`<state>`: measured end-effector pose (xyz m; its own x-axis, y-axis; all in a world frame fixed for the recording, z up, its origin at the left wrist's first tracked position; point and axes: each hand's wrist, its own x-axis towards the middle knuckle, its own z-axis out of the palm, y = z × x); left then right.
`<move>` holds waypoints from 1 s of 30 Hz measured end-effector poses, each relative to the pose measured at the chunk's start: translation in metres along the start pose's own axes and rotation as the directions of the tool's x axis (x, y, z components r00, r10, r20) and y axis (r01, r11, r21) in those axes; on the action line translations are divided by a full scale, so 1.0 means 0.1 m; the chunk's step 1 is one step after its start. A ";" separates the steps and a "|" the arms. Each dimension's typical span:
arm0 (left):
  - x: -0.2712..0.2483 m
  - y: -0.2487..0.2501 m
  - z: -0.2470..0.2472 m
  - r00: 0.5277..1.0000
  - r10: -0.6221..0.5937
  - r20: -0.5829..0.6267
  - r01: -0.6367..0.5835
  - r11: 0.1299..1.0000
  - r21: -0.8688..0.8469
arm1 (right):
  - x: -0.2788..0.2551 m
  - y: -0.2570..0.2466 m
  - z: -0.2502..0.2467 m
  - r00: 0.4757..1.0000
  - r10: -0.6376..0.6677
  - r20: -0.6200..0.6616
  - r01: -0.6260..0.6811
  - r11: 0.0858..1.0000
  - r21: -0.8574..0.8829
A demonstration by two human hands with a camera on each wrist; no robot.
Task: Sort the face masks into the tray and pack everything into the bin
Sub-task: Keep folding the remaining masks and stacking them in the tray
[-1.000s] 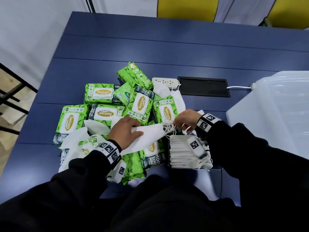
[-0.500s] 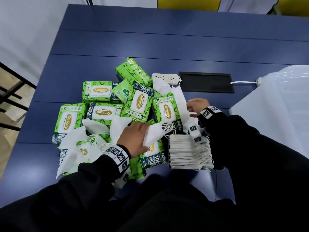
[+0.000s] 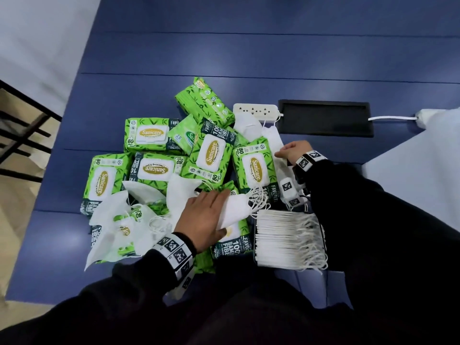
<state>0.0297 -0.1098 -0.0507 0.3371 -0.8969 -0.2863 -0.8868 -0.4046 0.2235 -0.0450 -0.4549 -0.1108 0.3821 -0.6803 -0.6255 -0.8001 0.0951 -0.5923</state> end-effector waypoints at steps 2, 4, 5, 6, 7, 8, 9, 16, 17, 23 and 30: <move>-0.01 0.00 0.01 1.000 0.005 -0.021 -0.005 1.000 0.000 | 0.01 -0.02 -0.04 1.000 -0.019 -0.012 0.020 1.000 0.014; -0.01 -0.01 0.01 0.999 0.008 -0.037 -0.007 1.000 0.010 | 0.02 -0.05 -0.11 0.998 -0.041 -0.047 0.041 0.999 0.000; -0.01 -0.01 0.00 0.999 0.010 -0.041 -0.010 1.000 0.016 | 0.01 -0.06 -0.14 0.998 -0.034 -0.051 0.033 0.999 -0.010; -0.02 -0.01 0.00 0.999 0.013 -0.042 -0.012 1.000 0.022 | 0.00 -0.07 -0.16 0.999 -0.023 -0.046 0.023 1.000 0.000; -0.02 -0.01 -0.01 0.999 0.013 -0.040 -0.011 0.999 0.030 | -0.02 -0.08 -0.15 1.000 -0.018 -0.022 0.018 1.000 0.015; -0.04 -0.01 -0.01 0.999 0.010 -0.034 -0.009 0.999 0.038 | -0.04 -0.10 -0.11 1.000 -0.022 0.011 0.022 0.999 0.024; -0.05 -0.01 -0.01 1.000 0.009 -0.026 -0.007 0.999 0.043 | -0.06 -0.12 -0.06 0.999 -0.035 0.042 0.035 0.999 0.003; -0.07 -0.02 -0.02 1.000 -0.021 0.023 0.020 0.999 0.026 | -0.18 -0.20 0.09 0.996 -0.070 0.059 0.079 0.986 -0.149; -0.06 -0.01 -0.02 0.999 -0.023 0.027 0.023 0.999 0.027 | -0.20 -0.20 0.06 0.997 -0.074 0.025 0.077 0.987 -0.138; -0.06 -0.07 -0.02 1.000 0.006 0.006 -0.006 1.000 -0.027 | -0.51 -0.31 -0.34 0.946 -0.129 -0.296 0.214 0.937 0.275; -0.10 -0.16 -0.67 0.981 -0.103 -0.166 -0.010 0.821 -0.570 | -1.39 -0.50 -0.46 0.972 -0.233 -0.025 0.192 0.730 0.655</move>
<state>0.0615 -0.1063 0.0113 0.4747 -0.8675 -0.1488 -0.5513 -0.4249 0.7180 -0.0797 -0.3982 0.0293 0.5464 -0.7019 -0.4569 -0.2079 0.4148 -0.8859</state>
